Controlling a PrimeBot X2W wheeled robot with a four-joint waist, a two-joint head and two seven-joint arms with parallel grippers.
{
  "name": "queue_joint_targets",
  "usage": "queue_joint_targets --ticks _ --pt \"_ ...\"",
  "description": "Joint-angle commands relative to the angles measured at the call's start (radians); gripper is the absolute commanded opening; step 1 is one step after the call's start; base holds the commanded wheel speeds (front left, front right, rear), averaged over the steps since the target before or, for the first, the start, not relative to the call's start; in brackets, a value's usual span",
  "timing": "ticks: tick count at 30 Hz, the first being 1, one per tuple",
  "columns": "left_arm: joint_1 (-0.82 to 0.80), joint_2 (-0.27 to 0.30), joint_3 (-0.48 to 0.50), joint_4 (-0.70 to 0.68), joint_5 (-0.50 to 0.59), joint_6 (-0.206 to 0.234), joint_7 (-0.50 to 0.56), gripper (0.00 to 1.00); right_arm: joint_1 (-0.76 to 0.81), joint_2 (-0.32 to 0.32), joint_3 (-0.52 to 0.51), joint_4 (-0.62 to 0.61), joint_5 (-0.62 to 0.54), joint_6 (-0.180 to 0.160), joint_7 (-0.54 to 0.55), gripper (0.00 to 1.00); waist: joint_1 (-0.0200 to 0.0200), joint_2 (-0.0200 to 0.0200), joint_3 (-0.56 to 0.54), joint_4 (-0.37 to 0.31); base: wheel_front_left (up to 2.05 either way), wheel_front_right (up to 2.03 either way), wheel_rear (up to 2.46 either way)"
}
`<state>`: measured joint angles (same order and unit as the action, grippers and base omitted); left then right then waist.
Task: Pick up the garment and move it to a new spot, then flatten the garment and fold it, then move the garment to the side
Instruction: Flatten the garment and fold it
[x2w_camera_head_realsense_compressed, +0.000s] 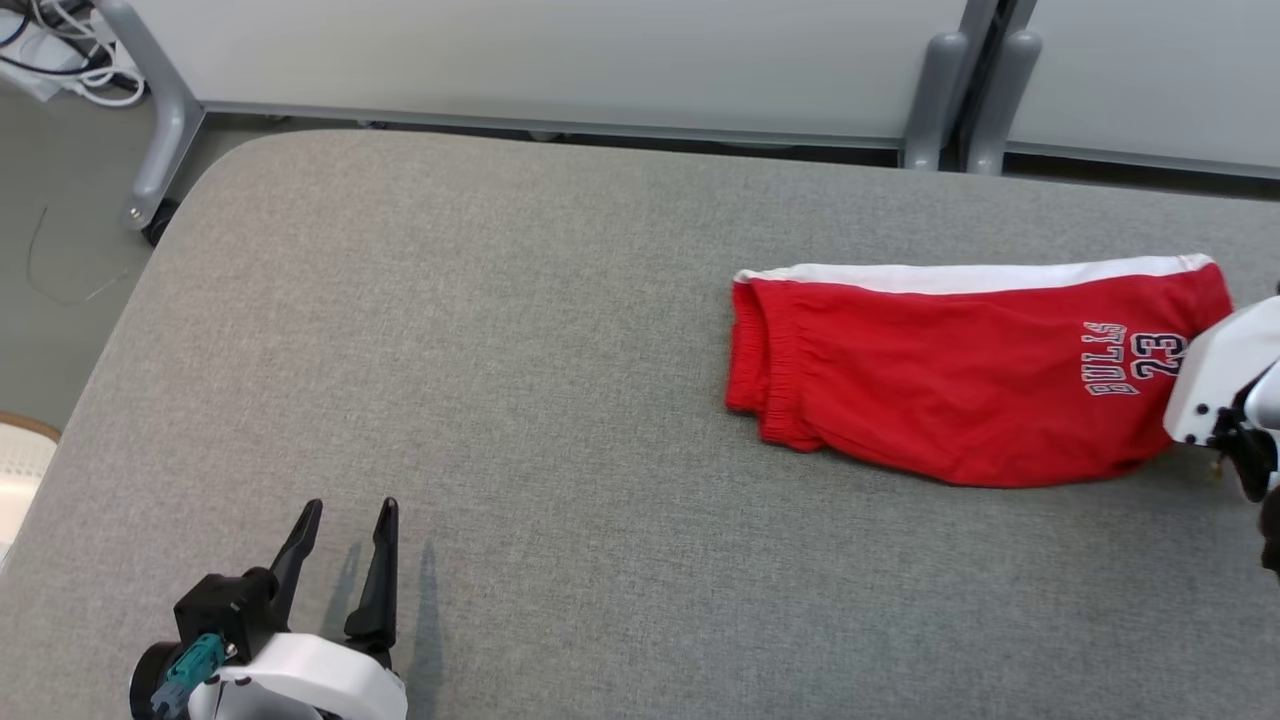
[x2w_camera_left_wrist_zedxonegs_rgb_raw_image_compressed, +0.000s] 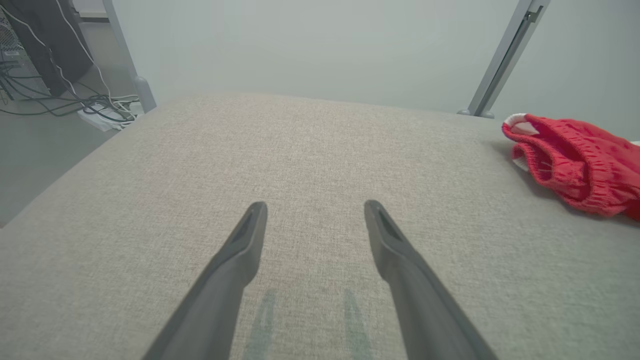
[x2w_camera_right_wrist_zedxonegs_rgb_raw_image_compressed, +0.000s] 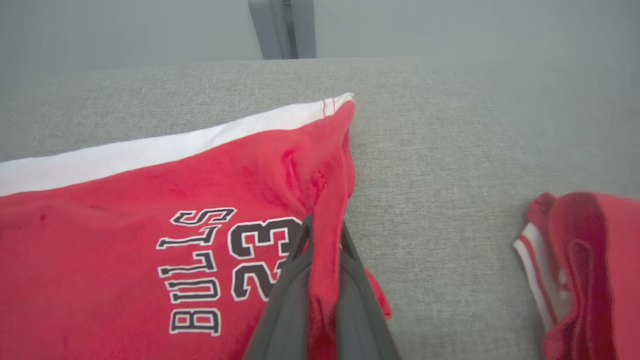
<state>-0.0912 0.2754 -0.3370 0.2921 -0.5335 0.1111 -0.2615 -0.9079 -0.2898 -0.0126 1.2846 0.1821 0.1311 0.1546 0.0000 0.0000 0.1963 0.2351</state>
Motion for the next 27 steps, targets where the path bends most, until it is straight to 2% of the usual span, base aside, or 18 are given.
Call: queue_joint_targets --ticks 1,5,7,10,15,20,25,27 --pt "0.009 0.008 0.003 0.000 -0.004 0.002 -0.001 1.00 0.012 -0.014 -0.004 0.002 -0.011 0.000 -0.012 0.00 0.0000 0.0000 -0.014 -0.013 0.00 0.00 0.00" --pt "0.026 0.013 -0.001 -0.004 -0.007 0.003 0.003 1.00 0.017 -0.036 -0.021 -0.008 -0.080 0.000 -0.058 0.00 0.0000 0.0000 -0.039 -0.027 0.00 0.00 0.00" --pt "0.034 0.015 -0.004 -0.006 -0.010 0.005 0.006 1.00 0.016 -0.021 -0.026 -0.020 -0.113 0.000 -0.067 0.00 0.0000 0.0000 -0.052 -0.032 0.00 0.00 0.00" --pt "0.046 0.017 -0.008 -0.008 -0.011 0.006 0.011 1.00 0.013 0.024 -0.026 -0.044 -0.143 0.000 -0.065 0.00 0.0000 0.0000 -0.069 -0.038 0.00 0.00 0.00" --pt "0.054 0.019 -0.013 -0.013 -0.013 0.009 0.020 1.00 0.012 0.135 0.012 -0.108 -0.167 0.000 -0.038 0.00 0.0000 0.0000 -0.090 -0.039 0.00 0.00 0.00" --pt "0.060 0.019 -0.019 -0.020 -0.018 0.010 0.024 1.00 0.026 0.212 0.070 -0.172 -0.147 0.000 0.027 0.00 0.0000 0.0000 -0.093 -0.031 0.00 0.00 0.00" --pt "0.038 0.011 -0.028 -0.020 -0.022 0.002 0.025 1.00 0.042 0.237 0.132 -0.226 -0.090 0.000 0.098 0.00 0.0000 0.0000 -0.070 -0.008 0.00 0.00 0.00" --pt "0.028 0.007 -0.033 -0.016 -0.021 -0.003 0.023 1.00 0.055 0.238 0.189 -0.254 -0.024 0.000 0.127 0.00 0.0000 0.0000 -0.058 0.007 0.00 0.00 0.00"
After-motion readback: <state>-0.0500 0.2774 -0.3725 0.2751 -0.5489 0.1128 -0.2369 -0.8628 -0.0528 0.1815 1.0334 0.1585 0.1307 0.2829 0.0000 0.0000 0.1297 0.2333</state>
